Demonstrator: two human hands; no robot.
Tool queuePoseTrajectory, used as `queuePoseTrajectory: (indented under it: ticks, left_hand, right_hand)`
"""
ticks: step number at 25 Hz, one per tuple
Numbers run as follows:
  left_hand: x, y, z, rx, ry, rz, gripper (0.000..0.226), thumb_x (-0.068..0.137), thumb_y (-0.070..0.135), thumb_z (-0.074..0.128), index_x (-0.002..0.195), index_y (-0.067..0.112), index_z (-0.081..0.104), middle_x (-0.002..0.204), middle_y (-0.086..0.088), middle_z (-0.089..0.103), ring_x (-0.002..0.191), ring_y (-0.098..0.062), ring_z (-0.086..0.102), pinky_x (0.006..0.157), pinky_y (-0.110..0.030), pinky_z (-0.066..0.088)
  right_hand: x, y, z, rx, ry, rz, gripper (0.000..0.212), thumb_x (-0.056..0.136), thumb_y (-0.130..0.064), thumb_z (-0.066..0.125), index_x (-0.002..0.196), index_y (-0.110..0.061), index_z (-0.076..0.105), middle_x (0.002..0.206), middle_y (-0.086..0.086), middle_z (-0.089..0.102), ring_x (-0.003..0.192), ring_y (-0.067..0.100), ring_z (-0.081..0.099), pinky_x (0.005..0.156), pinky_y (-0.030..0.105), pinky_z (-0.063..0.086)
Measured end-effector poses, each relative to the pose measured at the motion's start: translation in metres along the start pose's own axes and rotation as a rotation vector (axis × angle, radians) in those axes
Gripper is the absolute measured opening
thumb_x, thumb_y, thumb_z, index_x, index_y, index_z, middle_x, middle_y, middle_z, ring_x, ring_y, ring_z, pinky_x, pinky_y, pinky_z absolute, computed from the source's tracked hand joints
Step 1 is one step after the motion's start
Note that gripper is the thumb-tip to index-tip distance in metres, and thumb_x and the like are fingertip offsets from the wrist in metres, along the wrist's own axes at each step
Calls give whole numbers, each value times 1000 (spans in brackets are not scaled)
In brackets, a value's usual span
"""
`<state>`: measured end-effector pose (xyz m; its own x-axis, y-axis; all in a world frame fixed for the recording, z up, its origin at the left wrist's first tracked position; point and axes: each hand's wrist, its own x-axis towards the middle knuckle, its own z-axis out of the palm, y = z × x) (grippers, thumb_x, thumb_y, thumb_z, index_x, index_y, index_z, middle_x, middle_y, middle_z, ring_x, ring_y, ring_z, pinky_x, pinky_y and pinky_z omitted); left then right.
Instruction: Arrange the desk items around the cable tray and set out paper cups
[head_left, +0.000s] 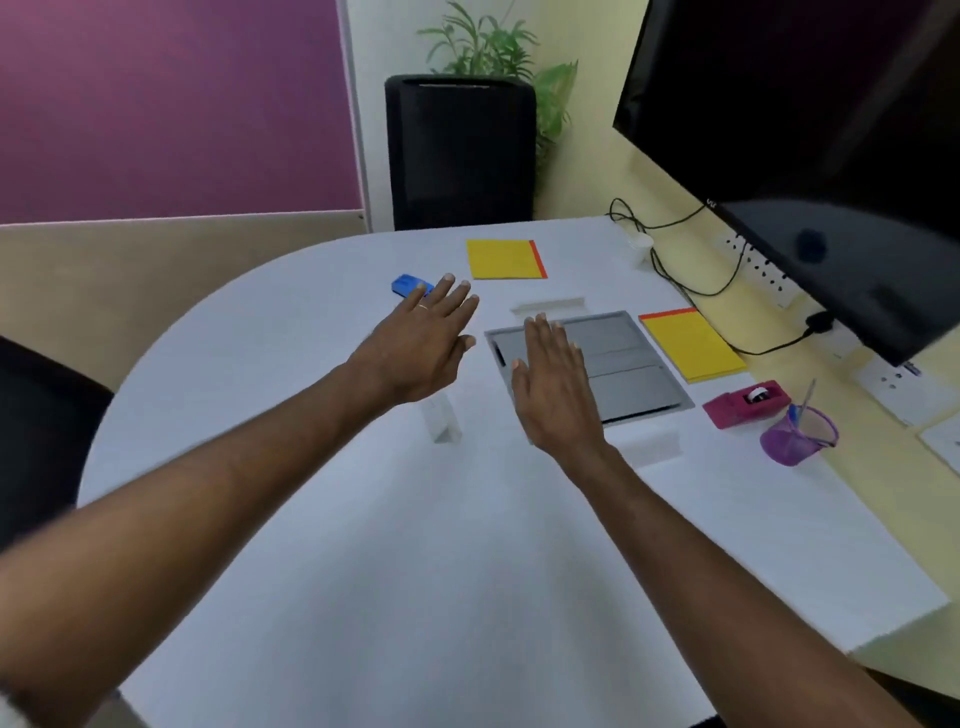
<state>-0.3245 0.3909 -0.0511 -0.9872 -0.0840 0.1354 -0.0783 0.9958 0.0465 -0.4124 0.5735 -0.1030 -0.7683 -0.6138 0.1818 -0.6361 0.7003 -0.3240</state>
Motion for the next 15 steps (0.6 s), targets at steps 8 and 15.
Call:
queuePoseTrajectory:
  ticks: [8,15]
  left_hand:
    - [-207,-3,-73,99,122,-396,60,108,37,24,161,9,14,170,-7,11,158,-22,3,129,-44,6]
    - [-343,56,-103,151,161,-537,61,108,39,25,161,10,17,169,-6,14,158,-22,6,129,-44,9]
  right_hand:
    - [-105,-100,-43,132,-1,-196,62,109,-40,26,162,-12,13,171,4,6,159,19,0,130,40,2]
    - [-220,-145,-63,193,-37,-375,63,108,-44,25,162,-15,10,171,1,2,159,17,-5,130,39,0]
